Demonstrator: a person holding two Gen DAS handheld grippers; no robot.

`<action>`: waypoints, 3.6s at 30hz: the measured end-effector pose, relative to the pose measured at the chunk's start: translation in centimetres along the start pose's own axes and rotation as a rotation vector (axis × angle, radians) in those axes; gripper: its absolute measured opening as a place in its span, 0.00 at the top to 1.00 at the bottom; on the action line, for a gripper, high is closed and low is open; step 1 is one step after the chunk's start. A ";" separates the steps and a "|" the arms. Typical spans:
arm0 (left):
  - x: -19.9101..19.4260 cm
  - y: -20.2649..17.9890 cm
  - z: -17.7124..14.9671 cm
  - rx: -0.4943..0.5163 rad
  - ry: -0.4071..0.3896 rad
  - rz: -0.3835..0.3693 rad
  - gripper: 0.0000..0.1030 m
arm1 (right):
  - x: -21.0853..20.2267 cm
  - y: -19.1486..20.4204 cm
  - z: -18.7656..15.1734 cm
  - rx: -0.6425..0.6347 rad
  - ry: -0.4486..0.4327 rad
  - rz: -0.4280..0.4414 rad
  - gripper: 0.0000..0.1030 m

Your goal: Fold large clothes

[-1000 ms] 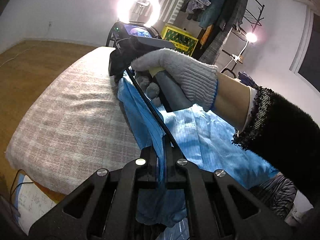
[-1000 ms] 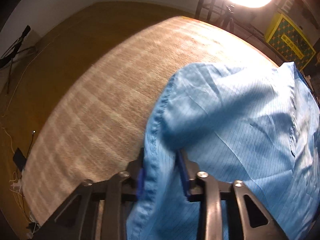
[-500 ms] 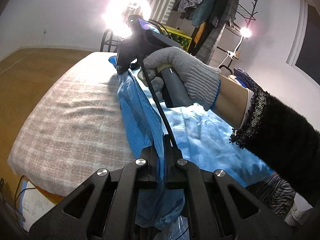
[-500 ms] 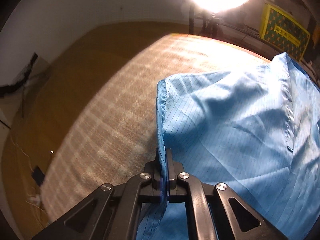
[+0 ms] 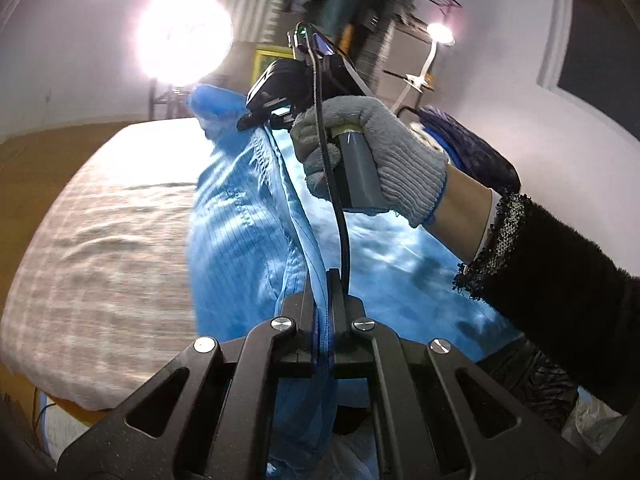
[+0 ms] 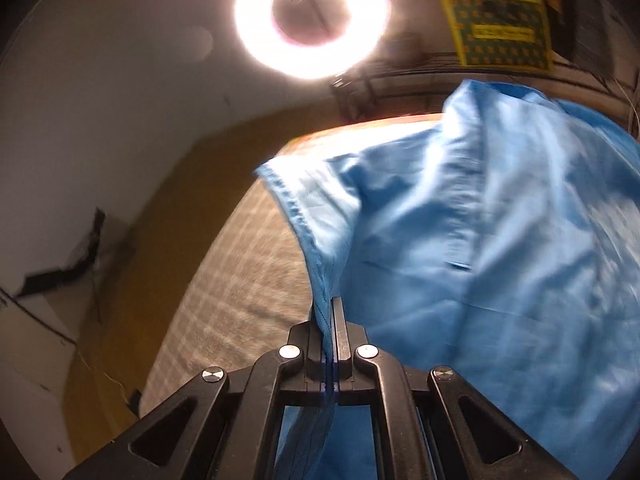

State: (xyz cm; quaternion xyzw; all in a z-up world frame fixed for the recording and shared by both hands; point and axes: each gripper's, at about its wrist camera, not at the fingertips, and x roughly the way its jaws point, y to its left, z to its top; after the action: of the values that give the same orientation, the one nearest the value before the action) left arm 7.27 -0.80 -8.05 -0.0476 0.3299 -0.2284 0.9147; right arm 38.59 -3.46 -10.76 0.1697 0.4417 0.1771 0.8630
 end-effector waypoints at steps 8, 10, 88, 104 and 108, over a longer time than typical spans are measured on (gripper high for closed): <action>4.6 -4.4 -1.5 0.053 0.099 -0.048 1.00 | -1.7 -10.7 -2.9 0.244 0.012 0.068 1.00; 5.8 -4.8 -2.0 0.058 0.130 -0.054 1.00 | -1.4 -12.2 -3.3 0.267 0.027 0.053 1.00; 0.5 -2.2 -4.2 0.058 0.050 0.073 0.80 | -16.5 -5.1 -20.9 -0.293 -0.021 -0.100 0.60; 5.2 -11.3 -2.4 0.108 0.085 -0.137 0.79 | -33.5 -19.7 -23.8 0.027 -0.283 -0.332 0.43; 6.9 -13.7 -2.2 0.125 0.101 -0.175 0.79 | -36.9 -23.2 -25.2 0.097 -0.331 -0.403 0.40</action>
State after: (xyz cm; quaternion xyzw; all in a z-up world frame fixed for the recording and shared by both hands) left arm 5.29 -15.94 -10.46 -0.0075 0.3552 -0.3295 0.8748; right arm 1.31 -37.26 -9.23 0.1461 0.3273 -0.0500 0.9322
